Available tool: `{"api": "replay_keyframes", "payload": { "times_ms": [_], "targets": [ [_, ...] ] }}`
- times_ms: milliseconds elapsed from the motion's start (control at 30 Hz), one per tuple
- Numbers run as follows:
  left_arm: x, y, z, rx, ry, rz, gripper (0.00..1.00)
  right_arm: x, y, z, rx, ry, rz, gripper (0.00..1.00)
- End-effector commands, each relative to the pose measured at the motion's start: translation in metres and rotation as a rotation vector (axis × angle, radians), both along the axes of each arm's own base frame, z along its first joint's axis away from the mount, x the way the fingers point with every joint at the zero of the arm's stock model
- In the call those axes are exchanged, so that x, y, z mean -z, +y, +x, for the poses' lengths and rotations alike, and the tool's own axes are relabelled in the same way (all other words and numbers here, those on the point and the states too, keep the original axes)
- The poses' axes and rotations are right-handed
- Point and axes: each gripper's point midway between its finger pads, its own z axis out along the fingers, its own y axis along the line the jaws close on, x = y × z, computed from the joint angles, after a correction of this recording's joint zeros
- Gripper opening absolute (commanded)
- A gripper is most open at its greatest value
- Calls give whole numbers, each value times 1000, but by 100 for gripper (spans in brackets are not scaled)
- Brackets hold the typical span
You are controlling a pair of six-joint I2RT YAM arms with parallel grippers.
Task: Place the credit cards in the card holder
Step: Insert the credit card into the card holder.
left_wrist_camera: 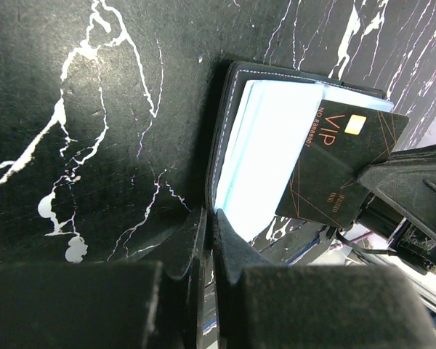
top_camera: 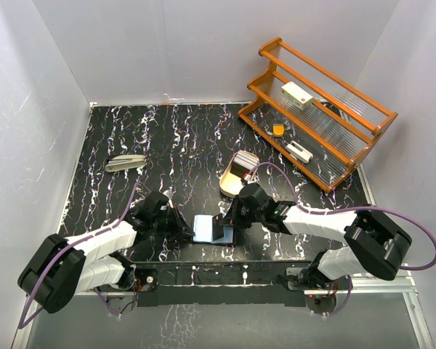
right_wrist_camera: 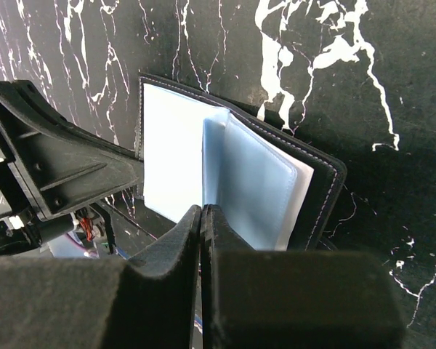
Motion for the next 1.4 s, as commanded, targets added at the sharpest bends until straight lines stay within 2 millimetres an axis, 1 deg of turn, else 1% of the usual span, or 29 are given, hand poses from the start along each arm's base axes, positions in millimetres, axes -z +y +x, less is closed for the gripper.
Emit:
{"api": "replay_keyframes", "payload": {
  "times_ms": [0, 233, 400, 600, 800, 967, 1167, 1367],
  "targets": [
    [5, 1, -9, 18, 26, 3, 0, -9, 9, 8, 22, -31, 57, 0],
    [5, 2, -10, 18, 27, 0, 0, -3, 4, 7, 55, -21, 63, 0],
    [5, 1, -11, 18, 29, -4, 0, 7, 0, 6, 64, -11, 46, 3],
    [6, 2, -12, 17, 34, -4, 0, 9, -3, 10, 81, -29, 26, 9],
    [6, 1, -12, 16, 34, -7, 0, 10, -5, 12, 82, -47, 18, 3],
    [6, 0, -12, 14, 37, -20, 0, 12, -2, 11, 72, -36, 17, 4],
    [7, 0, -13, 13, 42, -20, 0, 13, -2, 11, 84, -31, 24, 7],
    [10, 1, -15, 11, 46, -18, 0, 12, 0, 10, 93, -21, 52, 4]
  ]
}}
